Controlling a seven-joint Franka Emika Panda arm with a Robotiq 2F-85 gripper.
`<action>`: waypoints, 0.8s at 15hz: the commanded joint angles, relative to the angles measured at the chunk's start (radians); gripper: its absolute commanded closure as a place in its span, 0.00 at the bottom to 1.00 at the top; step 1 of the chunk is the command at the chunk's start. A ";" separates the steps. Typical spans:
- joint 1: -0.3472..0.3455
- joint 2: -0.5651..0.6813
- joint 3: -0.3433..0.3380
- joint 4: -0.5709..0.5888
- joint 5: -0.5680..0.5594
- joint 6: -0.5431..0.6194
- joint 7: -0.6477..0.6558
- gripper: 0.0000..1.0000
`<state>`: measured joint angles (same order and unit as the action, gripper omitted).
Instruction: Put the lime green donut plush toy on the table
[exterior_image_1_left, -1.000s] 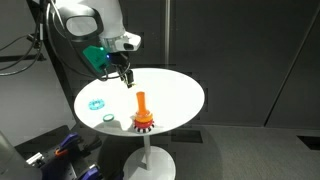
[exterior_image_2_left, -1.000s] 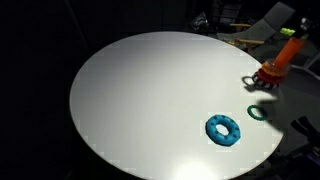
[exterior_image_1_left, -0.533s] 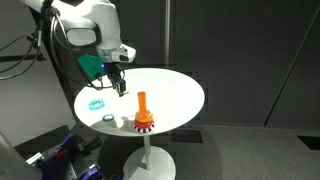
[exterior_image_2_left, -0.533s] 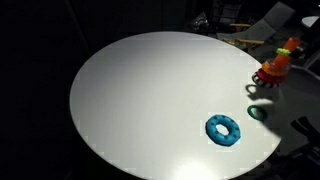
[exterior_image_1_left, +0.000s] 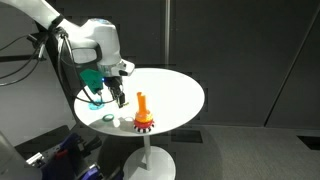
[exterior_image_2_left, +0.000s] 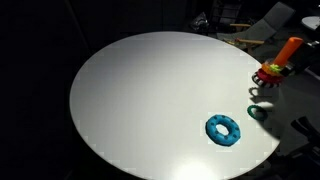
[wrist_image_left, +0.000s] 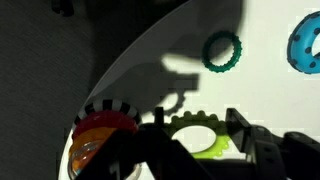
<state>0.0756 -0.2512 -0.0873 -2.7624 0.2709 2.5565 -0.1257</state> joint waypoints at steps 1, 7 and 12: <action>0.001 0.066 0.015 -0.009 0.025 0.100 -0.004 0.62; -0.013 0.164 0.023 -0.004 0.017 0.166 0.001 0.62; -0.032 0.239 0.028 0.002 0.006 0.213 0.008 0.62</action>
<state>0.0675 -0.0529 -0.0754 -2.7730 0.2711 2.7423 -0.1236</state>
